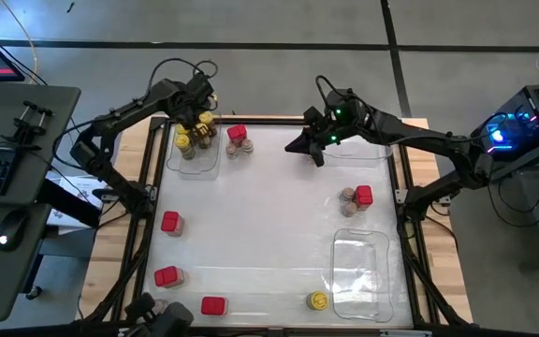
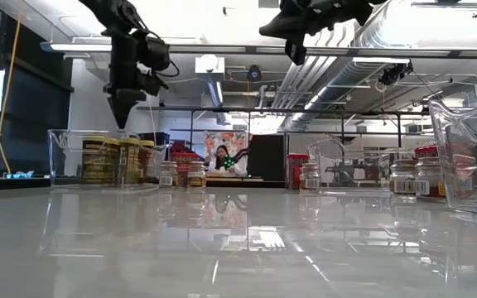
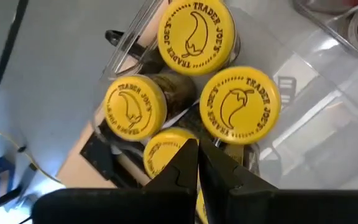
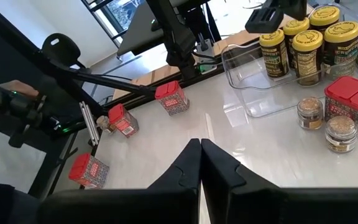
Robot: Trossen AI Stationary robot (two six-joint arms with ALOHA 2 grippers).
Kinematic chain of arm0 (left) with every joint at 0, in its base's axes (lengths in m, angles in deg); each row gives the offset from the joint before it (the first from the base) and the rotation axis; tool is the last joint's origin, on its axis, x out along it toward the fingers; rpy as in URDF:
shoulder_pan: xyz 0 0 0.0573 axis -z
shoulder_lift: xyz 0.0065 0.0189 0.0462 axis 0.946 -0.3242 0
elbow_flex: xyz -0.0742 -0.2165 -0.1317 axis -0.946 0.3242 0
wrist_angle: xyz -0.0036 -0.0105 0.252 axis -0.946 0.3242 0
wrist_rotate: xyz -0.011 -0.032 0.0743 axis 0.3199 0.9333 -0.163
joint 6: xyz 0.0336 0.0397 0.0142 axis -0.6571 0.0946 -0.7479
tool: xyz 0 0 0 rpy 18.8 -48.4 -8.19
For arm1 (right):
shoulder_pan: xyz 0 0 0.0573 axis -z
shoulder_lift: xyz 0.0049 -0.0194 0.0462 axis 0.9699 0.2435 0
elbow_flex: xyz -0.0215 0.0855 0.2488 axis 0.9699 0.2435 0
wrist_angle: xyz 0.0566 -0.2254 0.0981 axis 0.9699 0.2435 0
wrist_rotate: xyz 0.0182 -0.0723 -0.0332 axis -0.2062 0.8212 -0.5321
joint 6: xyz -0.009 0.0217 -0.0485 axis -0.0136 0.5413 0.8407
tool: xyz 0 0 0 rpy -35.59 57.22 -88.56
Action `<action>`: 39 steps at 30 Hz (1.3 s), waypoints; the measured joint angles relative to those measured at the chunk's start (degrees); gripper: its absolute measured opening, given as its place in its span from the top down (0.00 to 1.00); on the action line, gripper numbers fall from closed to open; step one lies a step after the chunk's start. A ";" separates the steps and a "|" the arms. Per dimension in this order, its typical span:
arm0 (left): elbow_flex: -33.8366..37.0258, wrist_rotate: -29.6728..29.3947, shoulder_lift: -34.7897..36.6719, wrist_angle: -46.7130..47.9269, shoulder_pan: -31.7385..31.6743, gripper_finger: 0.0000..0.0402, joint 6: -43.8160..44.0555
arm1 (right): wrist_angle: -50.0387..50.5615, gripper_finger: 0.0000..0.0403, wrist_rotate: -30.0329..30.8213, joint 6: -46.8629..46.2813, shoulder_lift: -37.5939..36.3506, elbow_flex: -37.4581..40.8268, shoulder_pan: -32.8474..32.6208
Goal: Sort spices by type
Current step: Adjust the yellow seasoning bottles in the top left transparent bin
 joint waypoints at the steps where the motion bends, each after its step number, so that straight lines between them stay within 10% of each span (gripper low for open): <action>1: 0.59 0.36 0.00 -0.27 -0.12 1.00 -0.29 | 0.00 1.00 0.01 -0.01 0.00 0.00 0.00; 39: 1.69 7.30 -2.43 -4.79 0.99 1.00 -0.31 | 0.00 1.00 0.01 0.86 0.00 -0.04 0.00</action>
